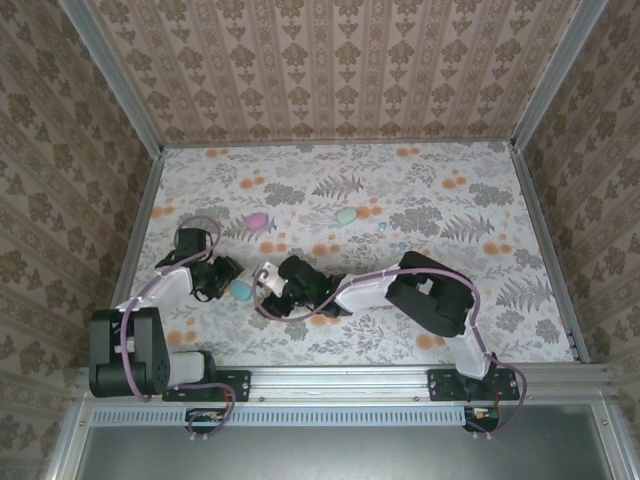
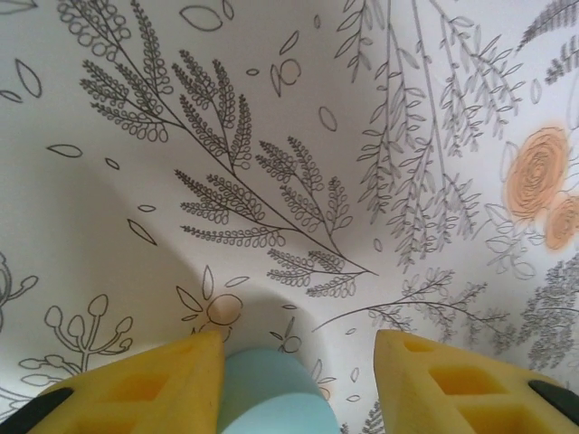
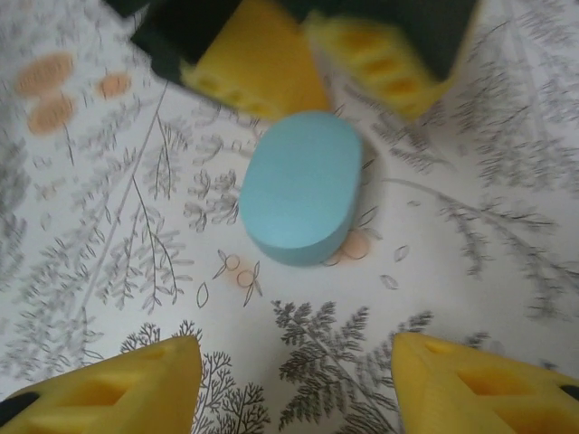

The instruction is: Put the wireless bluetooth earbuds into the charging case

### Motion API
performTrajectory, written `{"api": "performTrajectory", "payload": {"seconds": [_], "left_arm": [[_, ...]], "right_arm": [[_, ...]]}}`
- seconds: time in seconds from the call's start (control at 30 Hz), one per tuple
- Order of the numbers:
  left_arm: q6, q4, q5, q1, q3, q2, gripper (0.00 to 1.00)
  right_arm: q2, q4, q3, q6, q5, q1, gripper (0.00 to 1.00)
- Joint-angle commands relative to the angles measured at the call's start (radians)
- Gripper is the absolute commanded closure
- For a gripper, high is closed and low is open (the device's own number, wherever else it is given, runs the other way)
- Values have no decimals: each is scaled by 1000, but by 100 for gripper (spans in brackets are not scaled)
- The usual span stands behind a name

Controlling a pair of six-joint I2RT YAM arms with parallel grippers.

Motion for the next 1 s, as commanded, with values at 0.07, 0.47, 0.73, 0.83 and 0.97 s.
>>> {"api": "performTrajectory", "payload": {"seconds": [0.07, 0.47, 0.73, 0.83, 0.97], "left_arm": [[-24, -10, 15, 6, -15, -39, 53], [-29, -12, -1, 30, -18, -59, 53], [-32, -10, -3, 50, -15, -77, 53], [-32, -11, -4, 51, -13, -81, 53], [-26, -14, -14, 50, -13, -93, 53]], "right_arm": [[83, 115, 58, -85, 81, 10, 39], [190, 138, 163, -75, 78, 25, 38], [228, 174, 190, -15, 97, 33, 37], [239, 170, 203, -9, 106, 34, 38], [247, 160, 215, 5, 99, 33, 44]]}}
